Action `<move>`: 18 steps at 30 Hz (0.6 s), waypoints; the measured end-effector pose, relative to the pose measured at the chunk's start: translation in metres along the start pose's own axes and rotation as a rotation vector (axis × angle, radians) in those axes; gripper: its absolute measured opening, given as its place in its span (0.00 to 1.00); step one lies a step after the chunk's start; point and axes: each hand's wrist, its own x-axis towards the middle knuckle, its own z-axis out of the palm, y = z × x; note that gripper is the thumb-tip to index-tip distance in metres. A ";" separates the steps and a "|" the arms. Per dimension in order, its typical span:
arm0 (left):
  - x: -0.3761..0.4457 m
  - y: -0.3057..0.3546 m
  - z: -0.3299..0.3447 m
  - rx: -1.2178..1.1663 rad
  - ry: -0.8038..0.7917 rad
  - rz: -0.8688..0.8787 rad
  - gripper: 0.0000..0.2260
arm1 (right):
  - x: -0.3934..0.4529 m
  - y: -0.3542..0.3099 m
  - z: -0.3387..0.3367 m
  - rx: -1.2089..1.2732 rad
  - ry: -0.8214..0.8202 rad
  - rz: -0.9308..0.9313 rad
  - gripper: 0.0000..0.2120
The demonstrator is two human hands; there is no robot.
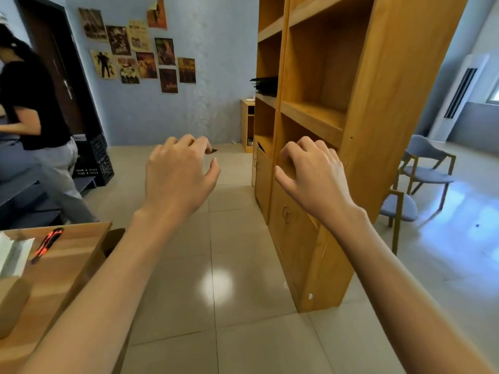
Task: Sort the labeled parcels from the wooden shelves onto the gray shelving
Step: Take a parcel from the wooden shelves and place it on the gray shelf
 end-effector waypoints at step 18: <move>0.215 -0.104 0.320 -0.271 -0.055 0.246 0.09 | 0.262 0.043 0.203 -0.224 -0.030 0.254 0.16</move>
